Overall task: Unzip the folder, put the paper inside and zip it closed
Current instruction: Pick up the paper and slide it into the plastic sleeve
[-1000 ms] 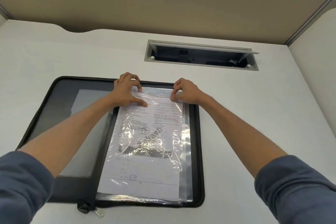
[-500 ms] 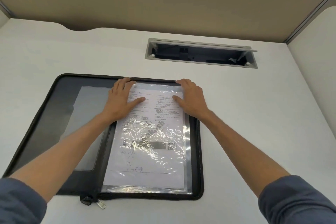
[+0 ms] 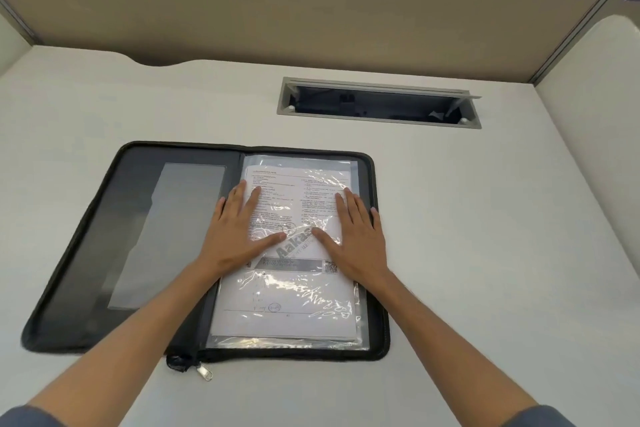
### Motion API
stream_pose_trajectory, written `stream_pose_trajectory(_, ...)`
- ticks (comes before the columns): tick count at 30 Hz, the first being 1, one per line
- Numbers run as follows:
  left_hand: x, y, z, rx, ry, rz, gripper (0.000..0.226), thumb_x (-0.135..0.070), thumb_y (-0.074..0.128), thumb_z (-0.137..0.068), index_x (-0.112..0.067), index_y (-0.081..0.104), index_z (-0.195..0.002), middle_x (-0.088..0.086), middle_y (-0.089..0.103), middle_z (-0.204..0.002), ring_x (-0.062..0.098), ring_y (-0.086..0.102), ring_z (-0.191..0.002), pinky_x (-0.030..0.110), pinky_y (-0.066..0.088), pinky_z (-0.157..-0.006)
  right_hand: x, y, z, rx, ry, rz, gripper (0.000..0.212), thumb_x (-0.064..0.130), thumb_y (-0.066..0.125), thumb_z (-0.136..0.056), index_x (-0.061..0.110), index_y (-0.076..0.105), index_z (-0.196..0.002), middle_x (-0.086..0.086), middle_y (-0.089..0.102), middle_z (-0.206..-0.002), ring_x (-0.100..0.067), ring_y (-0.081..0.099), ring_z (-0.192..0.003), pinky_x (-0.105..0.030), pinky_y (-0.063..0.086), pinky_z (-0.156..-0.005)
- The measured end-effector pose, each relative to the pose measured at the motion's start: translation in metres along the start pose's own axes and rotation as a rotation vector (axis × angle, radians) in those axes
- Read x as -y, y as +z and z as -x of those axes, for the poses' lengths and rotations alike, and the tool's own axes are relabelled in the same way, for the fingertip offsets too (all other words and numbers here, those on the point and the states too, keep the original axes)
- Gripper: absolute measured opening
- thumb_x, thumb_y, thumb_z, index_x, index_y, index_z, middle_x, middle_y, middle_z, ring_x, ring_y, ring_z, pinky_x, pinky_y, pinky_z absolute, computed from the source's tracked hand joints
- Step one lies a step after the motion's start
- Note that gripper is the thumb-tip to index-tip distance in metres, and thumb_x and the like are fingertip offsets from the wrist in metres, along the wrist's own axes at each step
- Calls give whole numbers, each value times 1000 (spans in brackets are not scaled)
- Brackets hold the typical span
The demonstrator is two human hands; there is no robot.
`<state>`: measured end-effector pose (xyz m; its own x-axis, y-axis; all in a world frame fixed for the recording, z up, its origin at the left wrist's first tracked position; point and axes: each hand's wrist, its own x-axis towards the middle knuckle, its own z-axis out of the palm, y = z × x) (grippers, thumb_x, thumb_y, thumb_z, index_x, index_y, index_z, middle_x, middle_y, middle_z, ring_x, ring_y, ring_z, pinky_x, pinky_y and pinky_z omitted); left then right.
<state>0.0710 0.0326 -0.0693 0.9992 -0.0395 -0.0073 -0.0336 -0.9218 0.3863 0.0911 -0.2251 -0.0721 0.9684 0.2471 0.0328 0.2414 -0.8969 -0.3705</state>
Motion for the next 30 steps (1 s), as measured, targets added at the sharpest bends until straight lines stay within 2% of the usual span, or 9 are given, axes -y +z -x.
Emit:
stream_pose_trajectory(16,-39,9,-37,77,40,6,109,-89,31,-72,-28,-4,-155,3,-15,-163,17,-13,-149,38,-10,-120,-45,-18,-17,-27,19,31,85,79,21,-87,25,13,-153,7,10,-162,-10,6,-149,-41,6,-121)
stream_pose_trajectory(21,-39,5,-33,81,43,31,104,-86,32,-75,-28,-2,-155,3,-13,-163,17,-11,-150,39,-7,-121,-43,-22,-18,-38,27,-32,86,80,30,-83,25,23,-150,8,18,-160,-10,12,-148,-40,9,-120)
stream_pose_trajectory(24,-38,5,-33,66,46,48,104,-87,30,-75,-27,0,-155,3,-10,-164,17,-10,-150,39,-5,-121,-42,-30,-27,-60,44,-79,82,77,39,-83,23,35,-144,4,31,-155,-14,26,-143,-41,20,-118)
stream_pose_trajectory(27,-38,5,-34,37,48,40,106,-88,28,-73,-26,5,-155,4,-5,-164,18,-6,-150,40,-3,-122,-43,-42,-45,-77,70,-76,69,65,47,-88,17,43,-138,-2,42,-147,-21,42,-133,-44,36,-109)
stream_pose_trajectory(30,-37,5,-34,16,41,36,102,-86,28,-76,-24,8,-155,5,1,-164,19,0,-151,41,-1,-122,-44,-48,-59,-30,98,-42,63,56,54,-89,15,47,-136,-4,41,-146,-23,43,-130,-45,39,-105)
